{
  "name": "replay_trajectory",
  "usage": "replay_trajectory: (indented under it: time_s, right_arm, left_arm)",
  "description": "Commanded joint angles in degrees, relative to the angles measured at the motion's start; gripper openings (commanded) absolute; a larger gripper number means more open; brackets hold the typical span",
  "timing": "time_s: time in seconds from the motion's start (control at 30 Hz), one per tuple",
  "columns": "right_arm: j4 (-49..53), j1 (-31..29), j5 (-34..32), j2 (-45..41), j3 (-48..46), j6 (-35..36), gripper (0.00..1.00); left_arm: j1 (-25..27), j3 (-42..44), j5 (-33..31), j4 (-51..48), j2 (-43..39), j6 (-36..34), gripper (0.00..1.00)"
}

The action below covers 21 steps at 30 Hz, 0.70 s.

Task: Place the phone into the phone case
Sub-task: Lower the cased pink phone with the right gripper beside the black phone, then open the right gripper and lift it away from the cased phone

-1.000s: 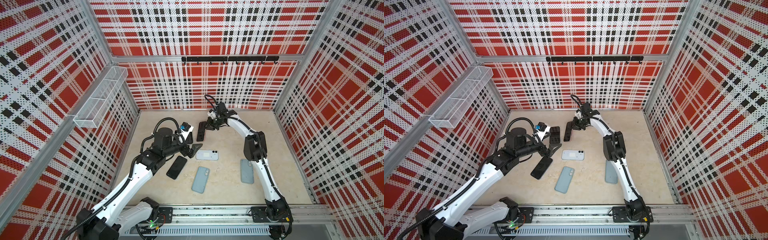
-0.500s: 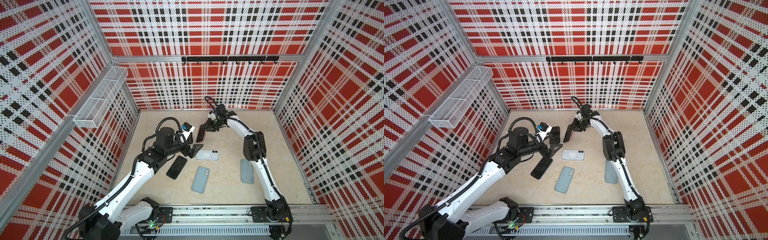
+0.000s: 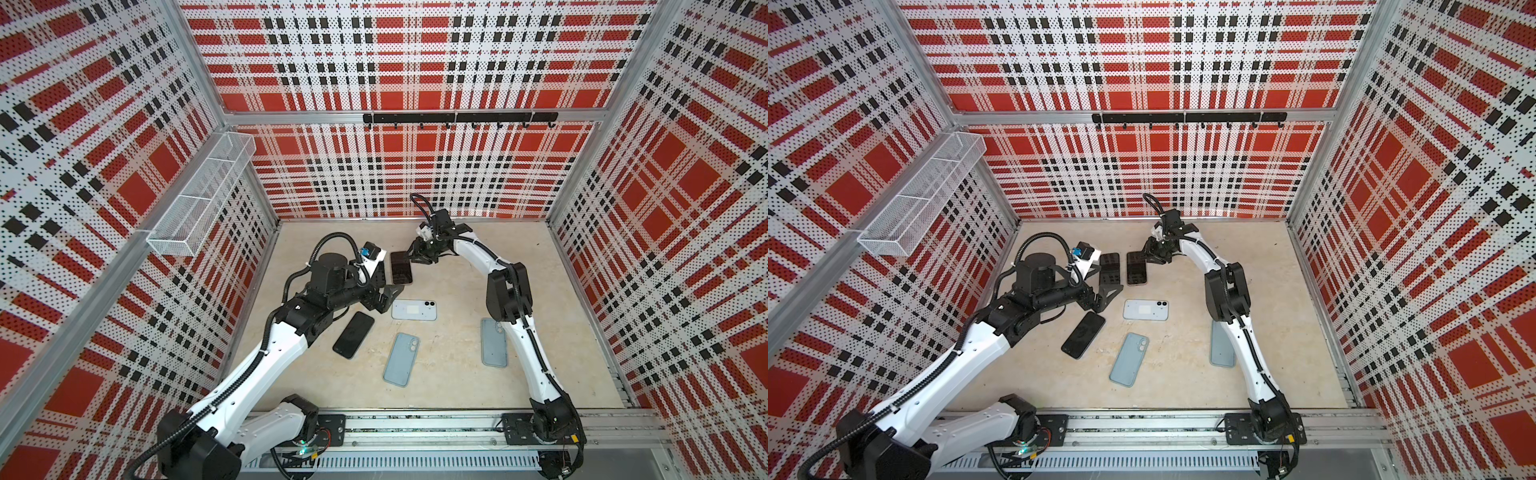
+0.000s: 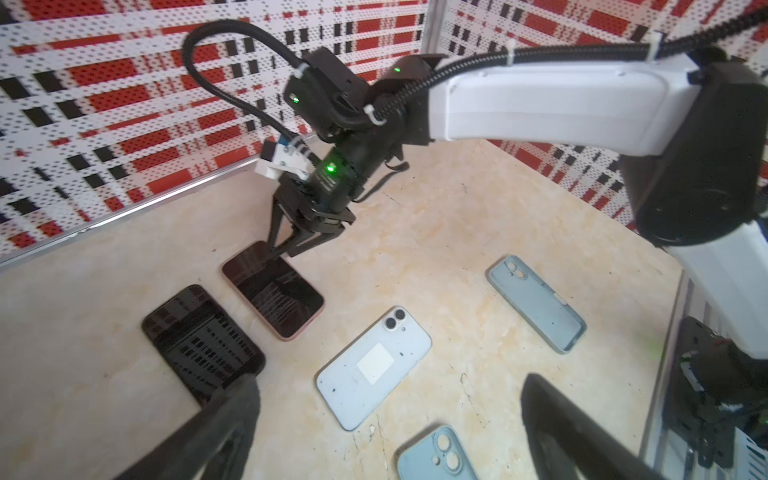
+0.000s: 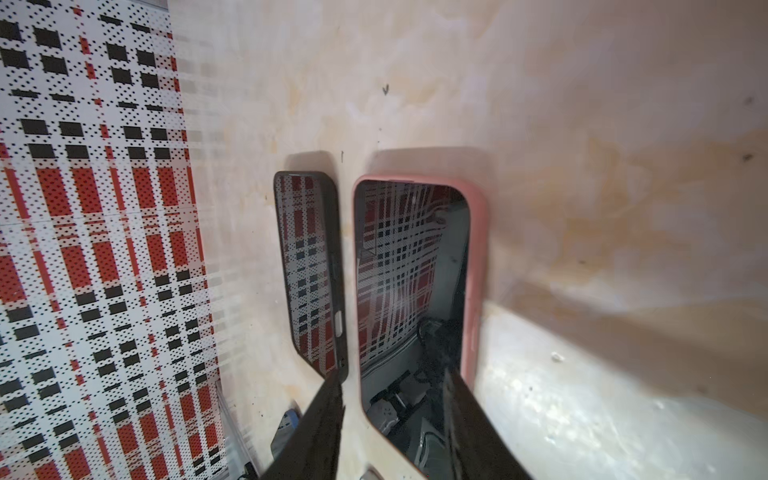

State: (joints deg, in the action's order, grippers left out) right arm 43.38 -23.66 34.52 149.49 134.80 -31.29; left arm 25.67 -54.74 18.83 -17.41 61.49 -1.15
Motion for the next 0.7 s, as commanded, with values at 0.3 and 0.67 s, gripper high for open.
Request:
replay_trajectory:
  time_s: [0.3,0.67]
  right_arm:
    - [-10.28,0.25,-9.83,-23.92,-18.43,7.33,0.48]
    - [-23.52,0.19,-15.86,-54.08,-53.79,10.22,0.50]
  left_arm:
    - [-5.56,0.27,-25.20,-0.41,-5.07,17.00,0.99]
    - [-5.22,-2.36,-12.33,-8.12,-3.74,23.60,1.00]
